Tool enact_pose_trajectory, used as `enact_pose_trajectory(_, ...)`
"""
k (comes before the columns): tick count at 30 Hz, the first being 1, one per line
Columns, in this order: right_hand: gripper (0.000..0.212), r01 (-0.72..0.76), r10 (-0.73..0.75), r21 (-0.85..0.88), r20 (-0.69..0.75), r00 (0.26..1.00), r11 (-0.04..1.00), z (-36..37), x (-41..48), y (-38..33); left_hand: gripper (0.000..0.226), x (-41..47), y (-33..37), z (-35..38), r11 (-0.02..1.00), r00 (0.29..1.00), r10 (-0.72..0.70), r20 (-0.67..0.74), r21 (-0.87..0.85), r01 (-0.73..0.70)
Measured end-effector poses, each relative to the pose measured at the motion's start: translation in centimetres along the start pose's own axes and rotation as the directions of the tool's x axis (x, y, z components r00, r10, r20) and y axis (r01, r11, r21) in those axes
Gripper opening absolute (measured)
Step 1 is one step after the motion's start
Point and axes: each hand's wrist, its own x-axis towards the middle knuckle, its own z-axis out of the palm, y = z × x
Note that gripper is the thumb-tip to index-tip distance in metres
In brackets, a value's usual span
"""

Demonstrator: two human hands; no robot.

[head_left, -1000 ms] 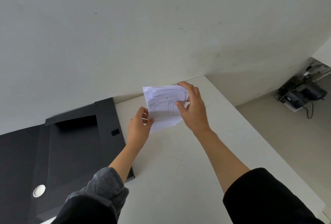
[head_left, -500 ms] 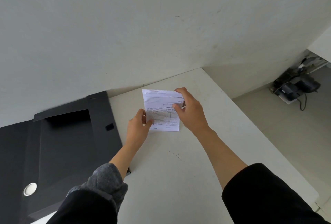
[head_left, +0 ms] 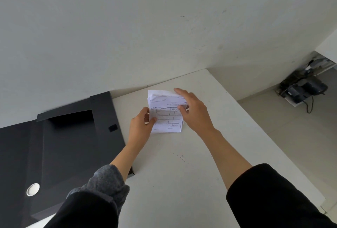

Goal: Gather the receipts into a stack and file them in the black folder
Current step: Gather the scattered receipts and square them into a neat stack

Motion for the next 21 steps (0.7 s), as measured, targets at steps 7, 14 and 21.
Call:
enact_pose_trajectory(7,0.055,0.045,-0.043,0.012,-0.111,0.993,0.999,-0.3,0.4,-1.0,0.018,0.4,0.9,-0.1,0.996,0.996,0.052,-0.071,-0.069,-0.057)
enact_pose_trajectory(14,0.053,0.034,-0.034,-0.021,-0.013,0.999,0.999,0.7,-0.6,0.1,0.034,0.1,-0.3,0.5,0.998,0.999,0.033,-0.010,-0.053,-0.033)
enact_pose_trajectory(21,0.040,0.047,-0.048,-0.020,-0.050,0.998,0.999,0.8,-0.3,0.5,0.028,0.5,-0.4,0.7,0.999,1.000,0.024,-0.018,-0.038,-0.025)
